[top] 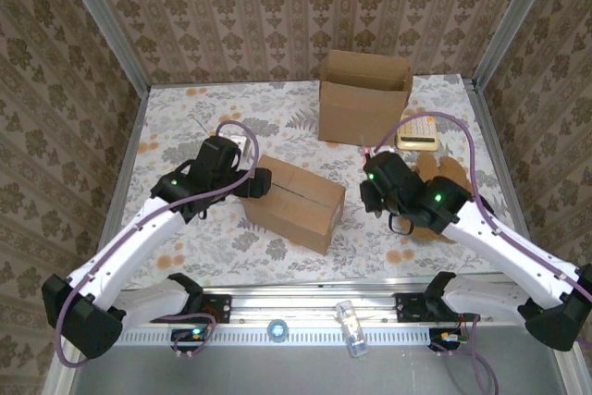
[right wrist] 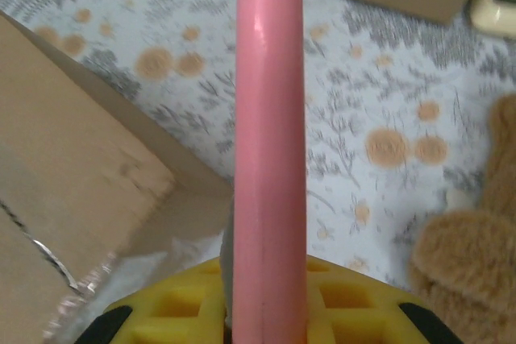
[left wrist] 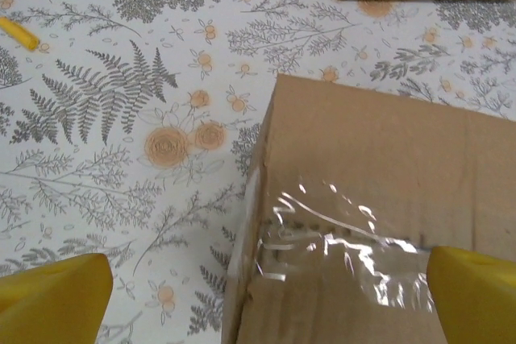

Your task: Unpack the express box

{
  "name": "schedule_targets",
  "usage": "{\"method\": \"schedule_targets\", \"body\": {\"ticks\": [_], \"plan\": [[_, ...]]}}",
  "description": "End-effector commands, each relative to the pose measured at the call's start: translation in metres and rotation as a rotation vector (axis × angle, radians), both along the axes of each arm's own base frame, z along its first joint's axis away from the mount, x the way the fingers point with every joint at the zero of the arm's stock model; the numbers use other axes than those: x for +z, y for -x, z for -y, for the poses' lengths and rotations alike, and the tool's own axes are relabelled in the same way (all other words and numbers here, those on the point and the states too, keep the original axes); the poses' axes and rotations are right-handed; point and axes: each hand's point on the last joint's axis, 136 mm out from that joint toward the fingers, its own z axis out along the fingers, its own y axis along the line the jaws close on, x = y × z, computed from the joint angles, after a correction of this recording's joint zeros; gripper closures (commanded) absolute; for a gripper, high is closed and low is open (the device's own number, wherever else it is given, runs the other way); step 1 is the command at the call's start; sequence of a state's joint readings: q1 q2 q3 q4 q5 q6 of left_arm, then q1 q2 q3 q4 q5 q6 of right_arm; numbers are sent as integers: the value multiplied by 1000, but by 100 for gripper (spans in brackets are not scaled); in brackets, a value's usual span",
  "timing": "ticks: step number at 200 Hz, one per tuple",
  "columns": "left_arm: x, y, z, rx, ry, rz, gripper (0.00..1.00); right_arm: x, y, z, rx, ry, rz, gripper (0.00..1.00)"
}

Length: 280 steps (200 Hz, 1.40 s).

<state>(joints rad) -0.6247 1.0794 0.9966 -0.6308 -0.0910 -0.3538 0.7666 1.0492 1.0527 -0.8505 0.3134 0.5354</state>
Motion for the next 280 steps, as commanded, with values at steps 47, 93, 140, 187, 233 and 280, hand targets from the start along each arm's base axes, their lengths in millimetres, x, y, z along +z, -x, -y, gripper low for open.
{"method": "schedule_targets", "body": {"ticks": [47, 93, 140, 187, 233, 280], "plan": [[-7, -21, 29, -105, 213, 71, 0, -56, 8, -15, -129, -124, -83, 100], [-21, -22, 33, -127, 229, 93, 0, -70, 6, -29, -134, -172, -114, 100], [-43, -21, 32, -119, 224, 77, 0, -75, 2, -45, -133, -207, -139, 100], [-62, -20, 35, -105, 252, 65, 0, -76, -5, -57, -131, -222, -157, 100], [-67, -27, 33, -78, 251, 91, 0, -60, -40, -71, -107, -214, -99, 100], [-61, -39, 32, -57, 241, 140, 0, -52, -77, -72, -96, -231, -73, 100]]}}
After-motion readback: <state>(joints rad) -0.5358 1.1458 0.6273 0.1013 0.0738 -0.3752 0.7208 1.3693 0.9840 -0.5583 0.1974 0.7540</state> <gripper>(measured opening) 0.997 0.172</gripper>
